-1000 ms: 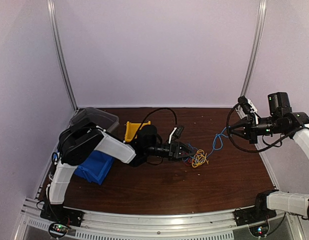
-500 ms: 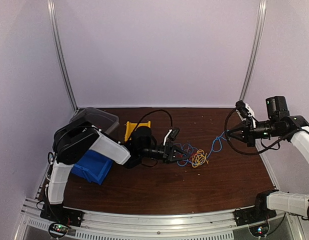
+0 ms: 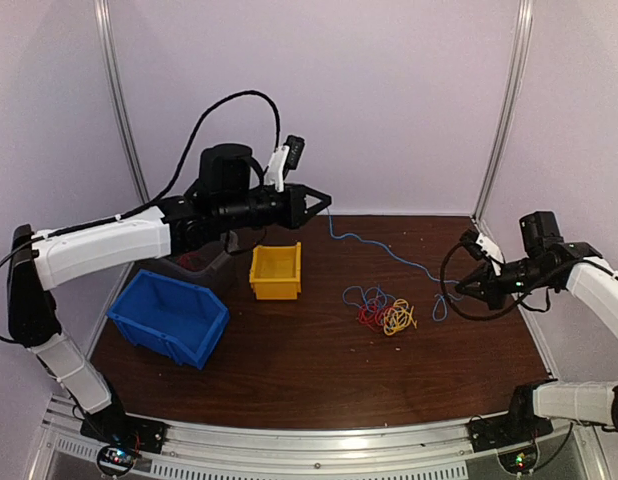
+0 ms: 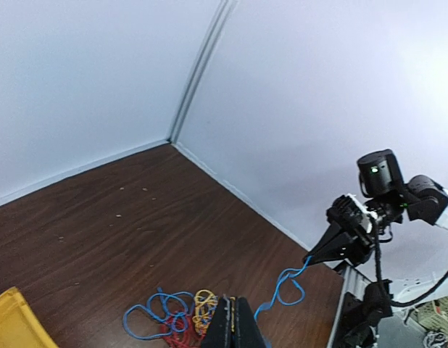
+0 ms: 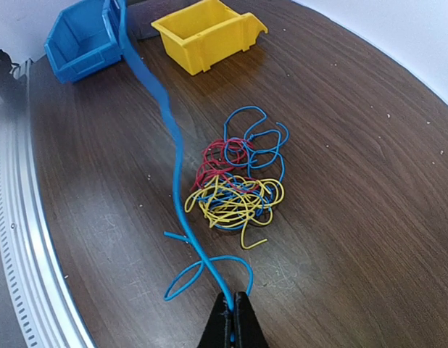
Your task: Untangle the cables
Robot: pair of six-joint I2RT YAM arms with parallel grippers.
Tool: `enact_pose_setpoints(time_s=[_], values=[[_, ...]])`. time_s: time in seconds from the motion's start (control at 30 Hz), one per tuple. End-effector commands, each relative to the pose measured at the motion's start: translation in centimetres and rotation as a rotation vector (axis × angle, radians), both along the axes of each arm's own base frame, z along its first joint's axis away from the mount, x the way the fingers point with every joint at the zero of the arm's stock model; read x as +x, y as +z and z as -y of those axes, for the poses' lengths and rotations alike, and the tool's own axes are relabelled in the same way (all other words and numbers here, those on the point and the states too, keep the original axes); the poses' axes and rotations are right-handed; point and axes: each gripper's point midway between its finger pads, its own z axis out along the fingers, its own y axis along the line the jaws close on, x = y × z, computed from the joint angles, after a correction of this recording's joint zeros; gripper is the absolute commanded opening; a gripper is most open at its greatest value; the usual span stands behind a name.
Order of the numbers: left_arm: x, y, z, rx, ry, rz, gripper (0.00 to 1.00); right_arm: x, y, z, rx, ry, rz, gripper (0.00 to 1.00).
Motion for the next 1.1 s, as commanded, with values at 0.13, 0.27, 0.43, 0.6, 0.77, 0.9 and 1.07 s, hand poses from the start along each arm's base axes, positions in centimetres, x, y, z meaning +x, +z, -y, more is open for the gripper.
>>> enact_pose_setpoints(time_s=[0.13, 0.27, 0.43, 0.6, 0.77, 0.9, 1.07], values=[[3.8, 4.1, -7.9, 0.161, 0.299, 0.153, 0.0, 1.7, -2.0, 1.8, -0.103, -0.078, 0.003, 0.0], [5.0, 6.2, -10.1, 0.193, 0.377, 0.2, 0.0, 1.6, -1.3, 1.0, -0.064, -0.042, 0.002, 0.16], [5.0, 9.1, -11.5, 0.219, 0.414, 0.247, 0.0, 0.6, 1.6, -0.7, 0.03, 0.054, 0.02, 0.38], [3.8, 12.1, -13.8, 0.232, 0.467, 0.301, 0.0, 1.2, 2.6, -1.3, 0.089, 0.052, 0.042, 0.41], [2.5, 15.0, -17.0, 0.243, 0.549, 0.356, 0.0, 2.5, 1.9, -1.4, 0.138, -0.007, 0.031, 0.41], [1.5, 16.7, -19.7, 0.267, 0.627, 0.389, 0.0, 2.8, 1.7, -1.7, 0.179, -0.007, 0.009, 0.43], [0.4, 18.3, -22.5, 0.291, 0.704, 0.418, 0.0, 2.8, 0.4, -1.3, 0.152, -0.04, 0.02, 0.44]])
